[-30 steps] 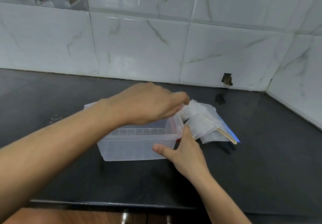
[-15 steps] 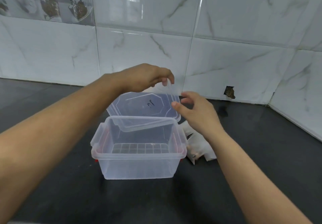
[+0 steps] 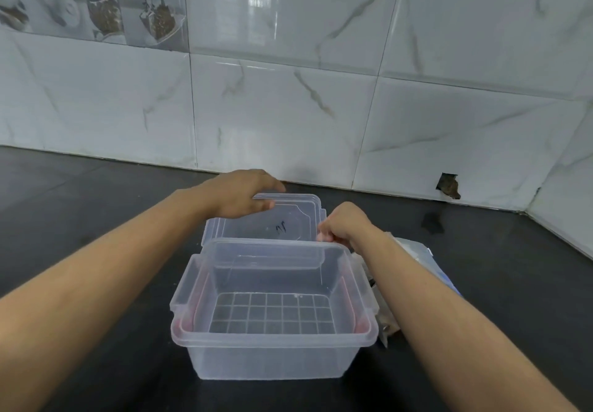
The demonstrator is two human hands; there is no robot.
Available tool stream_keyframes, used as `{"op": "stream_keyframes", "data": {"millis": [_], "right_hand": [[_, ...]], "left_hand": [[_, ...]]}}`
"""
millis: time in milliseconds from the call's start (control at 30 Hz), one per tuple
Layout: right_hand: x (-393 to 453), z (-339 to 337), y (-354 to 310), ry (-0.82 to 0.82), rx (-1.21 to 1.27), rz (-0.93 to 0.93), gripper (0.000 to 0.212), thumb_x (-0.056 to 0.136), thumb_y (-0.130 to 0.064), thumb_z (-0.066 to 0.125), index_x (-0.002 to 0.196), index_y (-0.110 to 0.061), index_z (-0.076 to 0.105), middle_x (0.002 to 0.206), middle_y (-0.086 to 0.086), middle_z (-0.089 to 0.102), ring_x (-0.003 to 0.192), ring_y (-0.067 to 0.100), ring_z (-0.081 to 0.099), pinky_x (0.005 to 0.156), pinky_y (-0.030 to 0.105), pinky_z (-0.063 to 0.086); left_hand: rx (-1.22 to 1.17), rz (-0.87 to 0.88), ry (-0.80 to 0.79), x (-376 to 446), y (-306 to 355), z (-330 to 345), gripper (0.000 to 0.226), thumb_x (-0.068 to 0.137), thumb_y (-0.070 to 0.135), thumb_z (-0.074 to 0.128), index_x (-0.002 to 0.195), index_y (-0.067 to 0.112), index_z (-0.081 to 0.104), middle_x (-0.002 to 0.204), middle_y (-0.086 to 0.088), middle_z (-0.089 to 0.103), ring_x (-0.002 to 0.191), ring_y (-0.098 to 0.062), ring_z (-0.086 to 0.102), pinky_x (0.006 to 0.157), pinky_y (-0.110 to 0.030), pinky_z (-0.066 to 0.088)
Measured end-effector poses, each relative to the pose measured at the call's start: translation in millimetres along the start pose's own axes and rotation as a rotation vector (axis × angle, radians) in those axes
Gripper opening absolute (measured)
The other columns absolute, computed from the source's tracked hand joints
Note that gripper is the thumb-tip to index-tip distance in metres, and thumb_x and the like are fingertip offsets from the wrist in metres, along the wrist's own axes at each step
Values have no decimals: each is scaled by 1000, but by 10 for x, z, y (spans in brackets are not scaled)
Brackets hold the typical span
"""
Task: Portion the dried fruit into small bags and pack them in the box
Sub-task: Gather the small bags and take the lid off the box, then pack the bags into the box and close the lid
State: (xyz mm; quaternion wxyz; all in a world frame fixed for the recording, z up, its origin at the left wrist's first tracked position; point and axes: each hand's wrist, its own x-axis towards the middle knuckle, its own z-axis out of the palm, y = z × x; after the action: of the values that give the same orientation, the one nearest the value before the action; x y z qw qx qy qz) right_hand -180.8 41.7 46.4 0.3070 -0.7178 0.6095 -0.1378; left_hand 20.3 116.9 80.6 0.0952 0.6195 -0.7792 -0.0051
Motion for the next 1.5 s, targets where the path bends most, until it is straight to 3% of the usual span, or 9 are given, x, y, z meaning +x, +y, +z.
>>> {"op": "stream_keyframes", "data": {"millis": [233, 467, 633, 700, 833, 967, 1167, 1300, 1500], "right_hand": [[206, -21, 66, -97, 36, 169, 17, 91, -4, 54, 75, -4, 59, 77, 11, 64, 52, 16, 55, 50, 25, 45], [-301, -700, 499, 153, -103, -40, 16, 86, -11, 56, 86, -8, 71, 81, 6, 74, 78, 22, 73, 77, 37, 59], [-589, -1003, 1129, 209, -356, 95, 16, 88, -21, 57, 89, -10, 68, 80, 7, 68, 72, 24, 65, 66, 33, 55], [-635, -997, 1329, 116, -420, 189, 25, 91, -30, 55, 89, -6, 63, 74, 6, 62, 62, 21, 58, 58, 28, 48], [-676, -930, 1533, -37, -205, 297, 36, 92, -40, 55, 75, -8, 50, 69, 6, 49, 55, 18, 46, 51, 27, 40], [-608, -917, 1600, -26, 48, 370, 38, 84, -32, 69, 107, -5, 57, 88, 7, 54, 74, 18, 52, 70, 33, 47], [-567, -1027, 1517, -48, 290, 400, 36, 79, -16, 75, 107, -1, 59, 99, 16, 64, 82, 27, 64, 71, 38, 54], [-556, -1186, 1439, 18, 269, 337, 29, 87, -15, 66, 112, -2, 58, 108, 18, 65, 92, 30, 66, 78, 42, 55], [-581, -1423, 1390, 151, 256, 166, 3, 88, -5, 60, 90, -6, 60, 101, 19, 66, 94, 34, 66, 81, 44, 55]], "left_hand": [[-66, 12, -63, 38, 101, 39, 31, 96, 26, 49, 126, 23, 58, 132, 5, 56, 120, -14, 50, 92, -22, 34], [-84, 126, -142, 186, 690, -24, 31, 97, 31, 48, 125, 25, 58, 130, 9, 57, 119, -9, 51, 94, -21, 35], [-4, 241, -231, 295, 1183, 1, 32, 97, 31, 48, 126, 23, 57, 129, 7, 58, 117, -11, 53, 99, -27, 39], [22, 265, -241, 331, 1314, 36, 32, 96, 32, 49, 125, 23, 58, 128, 7, 59, 115, -11, 54, 99, -30, 40], [43, 281, -260, 389, 1442, 112, 32, 95, 34, 49, 125, 26, 57, 126, 9, 60, 115, -11, 53, 99, -31, 40], [49, 270, -272, 398, 1494, 135, 33, 95, 35, 49, 126, 26, 57, 127, 9, 59, 116, -11, 53, 99, -30, 39], [21, 272, -258, 371, 1491, 71, 32, 94, 34, 52, 124, 26, 58, 125, 10, 60, 115, -9, 53, 99, -32, 40], [29, 266, -248, 329, 1484, 9, 32, 94, 32, 52, 125, 23, 58, 128, 8, 59, 116, -10, 53, 100, -32, 41], [12, 231, -230, 310, 1448, -1, 34, 95, 32, 51, 127, 23, 56, 131, 8, 57, 118, -10, 52, 101, -30, 40]]}}
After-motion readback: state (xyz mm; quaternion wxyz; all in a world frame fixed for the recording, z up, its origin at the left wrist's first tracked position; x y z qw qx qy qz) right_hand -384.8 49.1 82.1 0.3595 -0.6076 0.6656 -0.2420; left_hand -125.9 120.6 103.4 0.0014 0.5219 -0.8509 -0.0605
